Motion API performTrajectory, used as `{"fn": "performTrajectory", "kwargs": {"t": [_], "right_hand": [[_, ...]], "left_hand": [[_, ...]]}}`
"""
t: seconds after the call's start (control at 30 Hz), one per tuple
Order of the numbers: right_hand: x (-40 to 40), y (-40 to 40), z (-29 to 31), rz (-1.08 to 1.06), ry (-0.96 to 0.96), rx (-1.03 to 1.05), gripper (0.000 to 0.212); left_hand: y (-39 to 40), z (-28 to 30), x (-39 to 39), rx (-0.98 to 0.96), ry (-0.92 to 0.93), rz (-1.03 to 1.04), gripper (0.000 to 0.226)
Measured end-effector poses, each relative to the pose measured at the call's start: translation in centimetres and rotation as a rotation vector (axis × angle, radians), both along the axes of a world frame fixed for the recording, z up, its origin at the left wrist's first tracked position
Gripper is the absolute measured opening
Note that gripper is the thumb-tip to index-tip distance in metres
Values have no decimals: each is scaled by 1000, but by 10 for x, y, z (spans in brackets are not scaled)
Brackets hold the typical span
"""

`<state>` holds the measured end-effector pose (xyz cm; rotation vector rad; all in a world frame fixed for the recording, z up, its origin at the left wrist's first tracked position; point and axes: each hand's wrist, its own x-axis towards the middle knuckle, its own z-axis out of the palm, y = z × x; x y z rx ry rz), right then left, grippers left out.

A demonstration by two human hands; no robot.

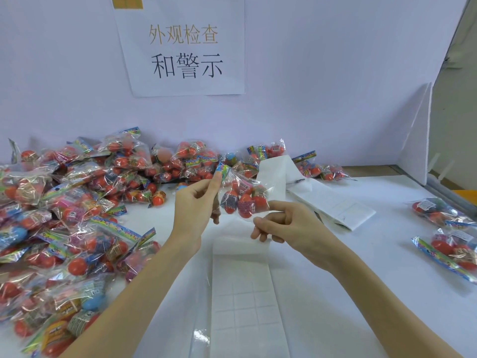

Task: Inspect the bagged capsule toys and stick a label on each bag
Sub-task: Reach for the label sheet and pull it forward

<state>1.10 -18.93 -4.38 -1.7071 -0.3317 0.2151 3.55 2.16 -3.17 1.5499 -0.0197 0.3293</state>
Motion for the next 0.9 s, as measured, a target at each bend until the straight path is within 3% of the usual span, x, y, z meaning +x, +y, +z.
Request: {"fn": "performTrajectory", "kwargs": {"t": [0.2, 0.37, 0.5, 0.6, 0.73, 0.83, 0.9], "right_hand": [[1, -4, 2, -112, -42, -11, 28], [-1, -2, 1, -19, -65, -66, 17], [-2, 0, -1, -30, -156, -180, 21], [-1, 1, -3, -136, -248, -213, 23], [-2, -6, -7, 29, -271, -499, 44], [3, -5, -12, -38, -351, -516, 25], [7, -4, -14, -137, -381, -451, 15]], "left_hand": [[-5, 3, -1, 12, 47, -315, 30], [-7, 3, -3, -138, 16, -206, 35], [3, 8, 2, -328, -11, -149, 38], [18, 7, 8, -251, -95, -129, 47], [16, -1, 9, -77, -189, -130, 45], [12, -6, 10, 217, -214, -64, 49], [8, -8, 9, 309, -180, -13, 53]]}}
